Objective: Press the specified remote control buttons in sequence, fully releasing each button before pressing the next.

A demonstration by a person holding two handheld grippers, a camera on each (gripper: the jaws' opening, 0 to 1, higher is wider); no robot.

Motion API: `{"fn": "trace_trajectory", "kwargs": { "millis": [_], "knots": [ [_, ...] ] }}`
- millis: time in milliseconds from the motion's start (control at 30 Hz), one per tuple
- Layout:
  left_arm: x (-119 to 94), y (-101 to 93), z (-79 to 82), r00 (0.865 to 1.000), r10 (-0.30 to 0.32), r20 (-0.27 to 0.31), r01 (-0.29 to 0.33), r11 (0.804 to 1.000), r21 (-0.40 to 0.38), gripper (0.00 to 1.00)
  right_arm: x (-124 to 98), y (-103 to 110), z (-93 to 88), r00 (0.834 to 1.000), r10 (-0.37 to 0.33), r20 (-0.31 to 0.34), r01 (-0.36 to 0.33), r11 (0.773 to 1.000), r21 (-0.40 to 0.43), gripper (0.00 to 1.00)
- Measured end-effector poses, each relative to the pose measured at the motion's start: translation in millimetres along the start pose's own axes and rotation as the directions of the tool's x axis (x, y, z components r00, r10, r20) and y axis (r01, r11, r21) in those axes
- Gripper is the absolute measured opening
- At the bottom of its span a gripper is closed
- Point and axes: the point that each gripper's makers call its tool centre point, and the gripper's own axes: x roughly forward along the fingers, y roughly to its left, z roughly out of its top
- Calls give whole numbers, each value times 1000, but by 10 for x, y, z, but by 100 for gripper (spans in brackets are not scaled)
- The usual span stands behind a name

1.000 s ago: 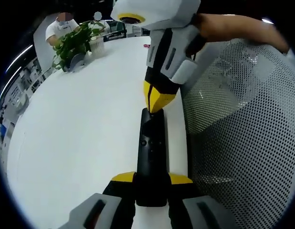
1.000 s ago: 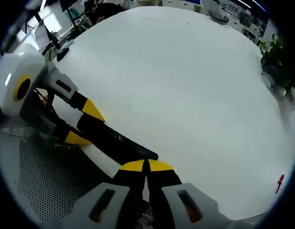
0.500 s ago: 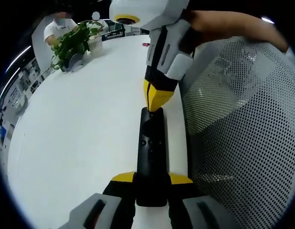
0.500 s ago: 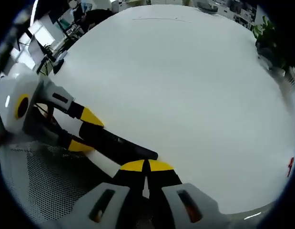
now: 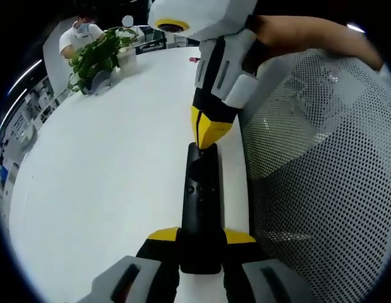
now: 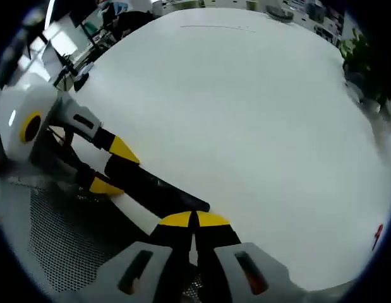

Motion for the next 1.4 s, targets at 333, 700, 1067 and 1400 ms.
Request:
{"fn": "trace_trajectory", "kwargs": {
  "millis": [333,700,1067,1400],
  "knots": [
    [-4,-3,2,1000,6,13,-6,1000,-1,24,-1,-13,-9,999,25,-24,-21,989,149,0],
    [-2,0,4,1000,6,18,-6,1000,-1,24,3,73,30,998,68,-20,-64,987,145,0],
    [-6,-4,2,999,12,32,-11,1000,-10,24,28,112,18,999,24,-45,-22,999,35,0],
    [-8,-1,7,999,15,43,-14,1000,-14,24,17,89,13,999,43,-25,-41,996,81,0]
  ]
}}
